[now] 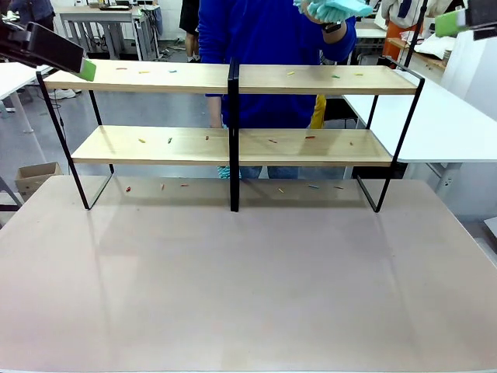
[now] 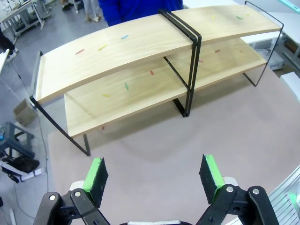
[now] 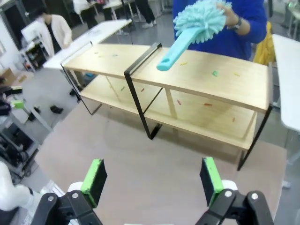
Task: Clean the shelves.
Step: Pick up the Duster when the human hands it over.
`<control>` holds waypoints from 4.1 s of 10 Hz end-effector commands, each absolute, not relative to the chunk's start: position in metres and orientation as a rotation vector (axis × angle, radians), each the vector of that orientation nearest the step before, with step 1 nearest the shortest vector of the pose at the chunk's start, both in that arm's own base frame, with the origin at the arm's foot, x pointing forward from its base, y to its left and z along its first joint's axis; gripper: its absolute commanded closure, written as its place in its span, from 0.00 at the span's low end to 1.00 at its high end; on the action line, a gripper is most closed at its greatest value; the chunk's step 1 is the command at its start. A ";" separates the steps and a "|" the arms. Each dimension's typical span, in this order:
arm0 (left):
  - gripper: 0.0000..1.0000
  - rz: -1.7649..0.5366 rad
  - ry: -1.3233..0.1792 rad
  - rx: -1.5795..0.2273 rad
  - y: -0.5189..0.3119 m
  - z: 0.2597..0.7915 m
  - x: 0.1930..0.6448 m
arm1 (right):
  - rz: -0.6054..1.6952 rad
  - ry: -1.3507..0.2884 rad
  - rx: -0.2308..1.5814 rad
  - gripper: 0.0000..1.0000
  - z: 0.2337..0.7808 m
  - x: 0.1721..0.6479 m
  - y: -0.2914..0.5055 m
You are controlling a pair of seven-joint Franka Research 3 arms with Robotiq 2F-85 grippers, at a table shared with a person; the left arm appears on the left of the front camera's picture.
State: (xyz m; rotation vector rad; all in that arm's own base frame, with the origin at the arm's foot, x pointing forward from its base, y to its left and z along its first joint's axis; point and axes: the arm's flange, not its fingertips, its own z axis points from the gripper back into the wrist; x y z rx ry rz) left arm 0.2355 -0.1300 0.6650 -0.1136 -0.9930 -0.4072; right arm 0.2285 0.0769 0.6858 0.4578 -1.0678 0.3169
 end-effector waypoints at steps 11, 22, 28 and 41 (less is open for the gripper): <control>0.00 -0.397 -0.993 -0.116 -0.128 0.665 0.237 | 0.024 -1.061 0.297 0.00 0.670 0.250 0.145; 0.00 -0.397 -0.993 -0.116 -0.128 0.665 0.237 | 0.064 -0.535 0.446 0.00 0.691 0.338 0.106; 0.00 -0.397 -0.993 -0.116 -0.128 0.665 0.237 | 0.014 -0.390 0.905 0.00 0.687 0.414 0.081; 0.00 -0.397 -0.993 -0.116 -0.128 0.665 0.237 | 0.005 -0.484 1.127 0.60 0.646 0.493 0.086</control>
